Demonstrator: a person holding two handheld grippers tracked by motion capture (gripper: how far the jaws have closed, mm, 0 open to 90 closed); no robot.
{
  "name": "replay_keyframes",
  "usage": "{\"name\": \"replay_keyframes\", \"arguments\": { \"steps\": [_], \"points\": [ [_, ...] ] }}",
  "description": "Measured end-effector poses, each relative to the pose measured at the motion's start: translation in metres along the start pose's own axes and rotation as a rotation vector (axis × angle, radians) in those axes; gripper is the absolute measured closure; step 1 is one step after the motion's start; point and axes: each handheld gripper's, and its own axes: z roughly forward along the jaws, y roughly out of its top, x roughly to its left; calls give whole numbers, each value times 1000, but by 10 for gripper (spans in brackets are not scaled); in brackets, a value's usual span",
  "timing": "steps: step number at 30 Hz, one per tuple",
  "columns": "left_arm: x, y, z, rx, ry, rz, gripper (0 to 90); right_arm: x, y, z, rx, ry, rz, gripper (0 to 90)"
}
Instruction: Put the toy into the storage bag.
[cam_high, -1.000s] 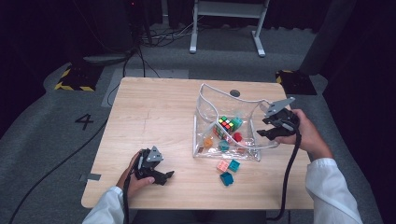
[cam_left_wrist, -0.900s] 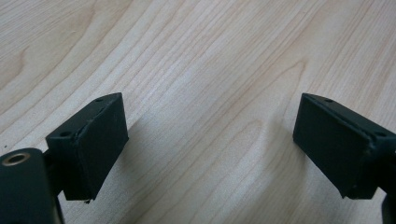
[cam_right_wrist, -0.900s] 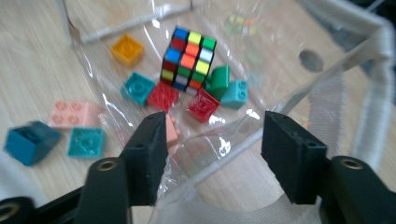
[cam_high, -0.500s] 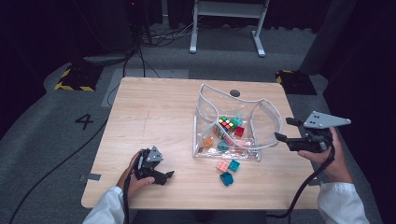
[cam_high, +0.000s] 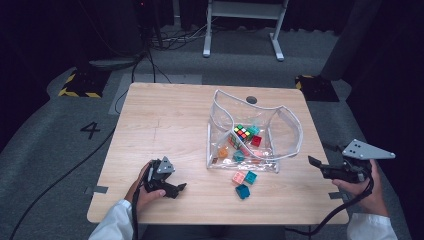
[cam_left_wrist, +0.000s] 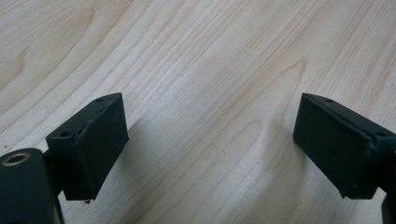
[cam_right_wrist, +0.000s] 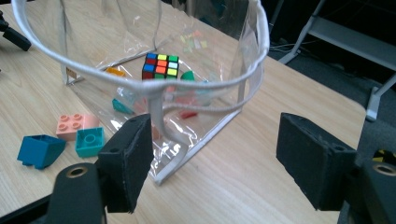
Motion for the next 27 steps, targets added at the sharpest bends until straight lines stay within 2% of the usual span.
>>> {"name": "replay_keyframes", "arguments": {
  "steps": [4, 11, 19, 27],
  "points": [
    [0, 0, 0, 0, 1, 0, 103, 4, -13, 5, 24, 10, 9, 275],
    [0, 0, 0, 2, 2, -2, 103, 16, -33, 18, 63, 54, 15, 284],
    [0, 0, 0, -1, 3, 1, 103, 32, -52, 35, 103, 100, 16, 302],
    [0, 0, 0, -1, 3, 1, 103, 53, -66, 52, 131, 165, 16, 328]
  ]
}}
